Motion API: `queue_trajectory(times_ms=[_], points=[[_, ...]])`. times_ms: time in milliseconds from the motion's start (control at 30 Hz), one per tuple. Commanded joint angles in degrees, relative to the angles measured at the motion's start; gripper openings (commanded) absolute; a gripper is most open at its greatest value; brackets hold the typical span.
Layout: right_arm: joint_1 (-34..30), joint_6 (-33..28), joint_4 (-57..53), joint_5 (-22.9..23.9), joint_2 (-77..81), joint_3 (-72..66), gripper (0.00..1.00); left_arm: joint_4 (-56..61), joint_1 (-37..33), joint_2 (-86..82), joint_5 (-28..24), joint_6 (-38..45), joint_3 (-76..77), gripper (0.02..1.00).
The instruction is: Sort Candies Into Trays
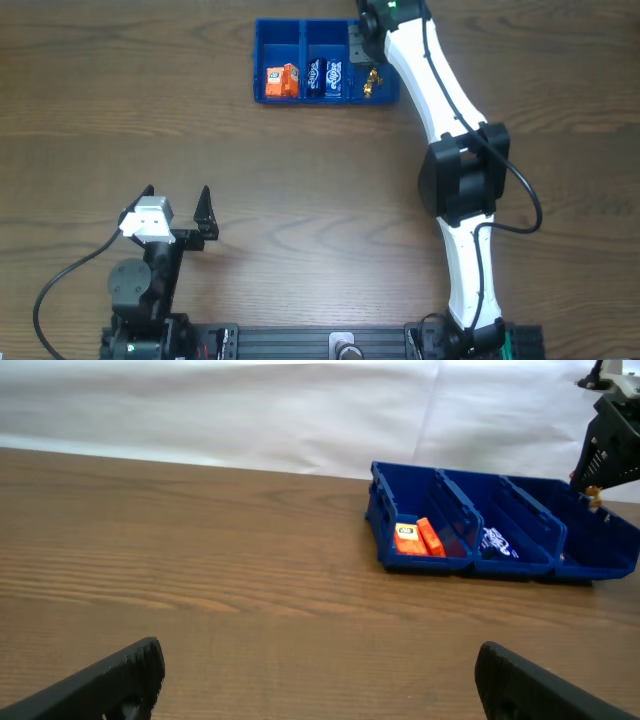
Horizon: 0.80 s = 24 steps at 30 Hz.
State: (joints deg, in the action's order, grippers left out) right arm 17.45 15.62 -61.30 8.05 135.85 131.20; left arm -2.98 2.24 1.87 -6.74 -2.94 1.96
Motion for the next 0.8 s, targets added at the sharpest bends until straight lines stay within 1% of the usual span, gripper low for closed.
queue_trajectory(times_ms=[33, 133, 200, 233, 300, 367, 400, 433, 500, 567, 600, 700, 733, 800], points=[[-1.2, -0.9, -0.5, 2.3, -0.7, 1.3, 0.264, -1.2, -0.3, -0.3, -0.3, 0.2, -1.5, 0.998], [-1.1, -0.9, -0.9, 2.3, -0.7, 1.3, 0.297, -1.2, -0.3, -0.3, -0.3, 0.2, -1.5, 0.998], [-1.1, -0.9, -1.0, 2.3, -0.7, 1.3, 0.382, -1.2, -0.3, -0.3, -0.3, 0.2, -1.5, 0.998], [-1.1, -0.9, -0.9, 2.4, -0.7, 1.3, 0.463, -1.2, -0.3, -0.3, -0.3, 0.2, -1.5, 0.998], [-1.1, -0.9, -0.7, 2.4, -0.9, 1.3, 0.498, -1.2, -0.3, -0.3, -0.3, 0.2, -1.5, 0.998], [-1.0, -0.9, -1.0, 2.4, -1.6, 1.3, 0.595, -1.2, -0.3, -0.3, -0.3, 0.2, -1.5, 0.998], [-0.9, -0.9, -1.0, 2.4, -2.5, 1.3, 0.617, -1.2, -0.3, -0.3, -0.3, 0.2, -1.5, 0.998], [-0.8, -0.9, -1.0, 2.4, -3.8, 1.2, 0.7, -1.2, -0.3, -0.3, -0.3, 0.2, -1.5, 0.998], [-0.6, -0.9, -1.0, 2.4, -7.0, 1.2, 0.827, -1.2, -0.3, -0.3, -0.3, 0.2, -1.5, 0.996], [-0.4, -1.2, -1.0, 2.4, -11.7, 0.3, 1.0, -1.2, -0.3, -0.3, -0.3, 0.2, -1.5, 0.996], [-0.3, -1.2, -0.9, 2.9, -14.5, -0.9, 0.998, -1.2, -0.3, -0.3, -0.3, 0.2, -1.5, 0.998], [-0.1, -1.2, 0.0, 6.5, -24.4, -8.3, 0.998, -1.2, -0.3, -0.3, -0.3, 0.2, -1.5, 0.998], [-0.1, -1.2, 0.9, 7.1, -28.0, -11.7, 0.998, -1.2, -0.3, -0.3, -0.3, 0.2, -1.5, 0.998], [0.1, -1.2, 5.2, 8.6, -38.3, -23.4, 0.998, -1.2, -0.3, -0.3, -0.3, 0.2, -1.5, 0.998]])
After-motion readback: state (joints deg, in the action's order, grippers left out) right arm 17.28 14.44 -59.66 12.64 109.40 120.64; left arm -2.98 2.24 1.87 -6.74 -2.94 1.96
